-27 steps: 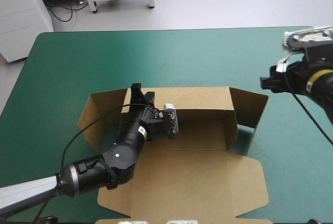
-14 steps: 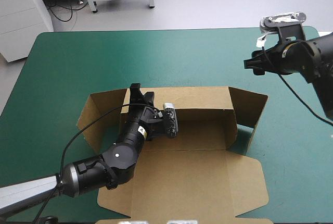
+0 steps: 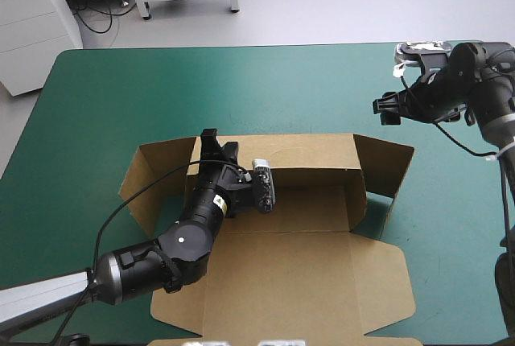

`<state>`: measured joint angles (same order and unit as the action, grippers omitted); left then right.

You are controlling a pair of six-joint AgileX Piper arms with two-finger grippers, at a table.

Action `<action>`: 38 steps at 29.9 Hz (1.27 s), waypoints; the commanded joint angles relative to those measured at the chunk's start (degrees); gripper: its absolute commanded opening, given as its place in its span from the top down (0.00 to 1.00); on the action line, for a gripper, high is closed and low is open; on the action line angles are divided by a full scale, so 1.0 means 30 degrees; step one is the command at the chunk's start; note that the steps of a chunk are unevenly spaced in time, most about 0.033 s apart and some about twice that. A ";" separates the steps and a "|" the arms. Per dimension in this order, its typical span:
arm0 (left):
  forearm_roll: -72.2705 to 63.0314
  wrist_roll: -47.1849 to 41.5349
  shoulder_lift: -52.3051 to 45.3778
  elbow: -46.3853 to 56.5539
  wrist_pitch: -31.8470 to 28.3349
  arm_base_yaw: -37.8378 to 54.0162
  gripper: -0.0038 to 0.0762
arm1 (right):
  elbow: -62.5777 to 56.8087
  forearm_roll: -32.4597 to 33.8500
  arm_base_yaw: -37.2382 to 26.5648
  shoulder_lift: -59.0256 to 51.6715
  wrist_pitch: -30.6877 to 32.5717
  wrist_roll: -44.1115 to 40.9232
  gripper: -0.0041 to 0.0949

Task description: Fold the box

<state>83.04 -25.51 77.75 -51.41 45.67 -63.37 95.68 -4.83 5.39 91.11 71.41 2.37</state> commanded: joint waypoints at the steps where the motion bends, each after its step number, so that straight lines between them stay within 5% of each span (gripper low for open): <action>1: 0.0632 -0.0443 -0.0661 -0.0508 0.0511 -0.0126 0.99 | 0.0581 -0.0311 -0.0214 -0.0304 -0.0012 0.0401 0.22; 17: 0.0321 -0.0489 -0.0661 -0.0508 0.0489 -0.0126 0.99 | -0.2963 -0.1543 -0.0214 -0.2039 -0.0377 0.1554 0.22; 38: 0.0165 0.0174 -0.0483 -0.0508 -0.0135 -0.0092 0.99 | -1.2844 -0.5824 -0.0214 -0.8869 -0.8083 0.9072 0.22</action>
<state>82.13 -24.80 77.75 -51.41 44.81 -63.37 57.98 -19.63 5.39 67.53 50.78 26.66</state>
